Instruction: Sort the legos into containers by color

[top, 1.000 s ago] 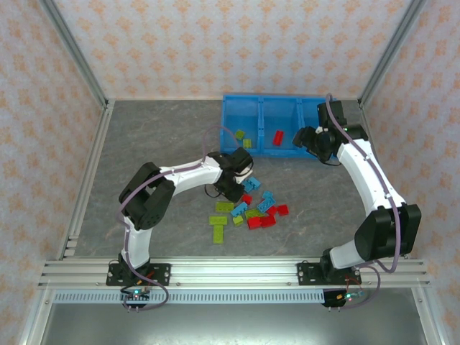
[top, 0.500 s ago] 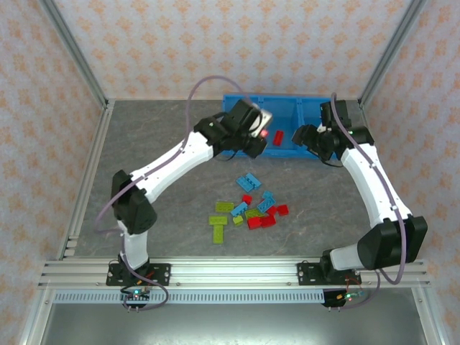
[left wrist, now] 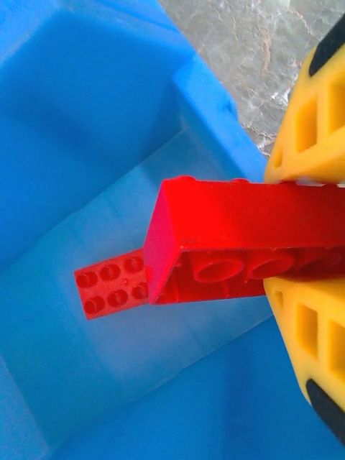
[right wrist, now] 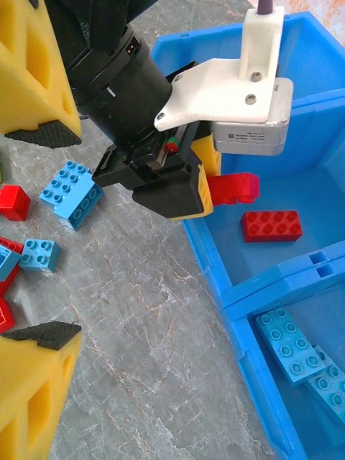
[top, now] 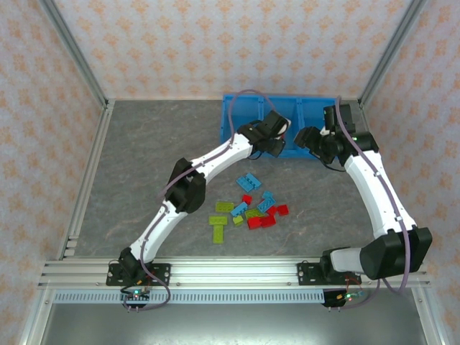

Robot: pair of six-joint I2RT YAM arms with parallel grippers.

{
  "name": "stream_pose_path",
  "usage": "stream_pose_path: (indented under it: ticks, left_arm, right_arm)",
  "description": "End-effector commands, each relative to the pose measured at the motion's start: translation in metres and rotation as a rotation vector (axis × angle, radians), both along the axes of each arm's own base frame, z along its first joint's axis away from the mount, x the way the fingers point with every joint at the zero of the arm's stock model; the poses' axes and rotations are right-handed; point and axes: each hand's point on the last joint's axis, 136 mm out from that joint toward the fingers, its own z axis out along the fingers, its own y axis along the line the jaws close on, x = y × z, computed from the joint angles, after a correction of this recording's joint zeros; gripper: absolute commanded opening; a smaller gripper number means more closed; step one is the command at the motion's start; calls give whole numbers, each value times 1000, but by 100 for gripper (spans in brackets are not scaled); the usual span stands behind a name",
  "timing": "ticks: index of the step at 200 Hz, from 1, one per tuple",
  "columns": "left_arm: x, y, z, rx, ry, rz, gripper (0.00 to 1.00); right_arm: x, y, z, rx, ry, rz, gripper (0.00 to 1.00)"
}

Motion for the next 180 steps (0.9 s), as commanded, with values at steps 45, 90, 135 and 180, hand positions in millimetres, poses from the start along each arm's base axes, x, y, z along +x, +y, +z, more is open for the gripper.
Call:
stream_pose_path:
  ticks: [45, 90, 135, 180]
  left_arm:
    - [3, 10, 154, -251, -258, 39, 47]
    - [-40, 68, 223, -367, -332, 64, 47]
    - [-107, 127, 226, -267, -381, 7, 49]
    - [-145, 169, 193, -151, -385, -2, 56]
  right_arm:
    - [-8, -5, 3, -26, -6, -18, 67]
    - [-12, 0, -6, -10, 24, 0, 67]
    - [-39, 52, -48, -45, 180, 111, 69]
    - [-85, 108, -111, -78, 383, 87, 73]
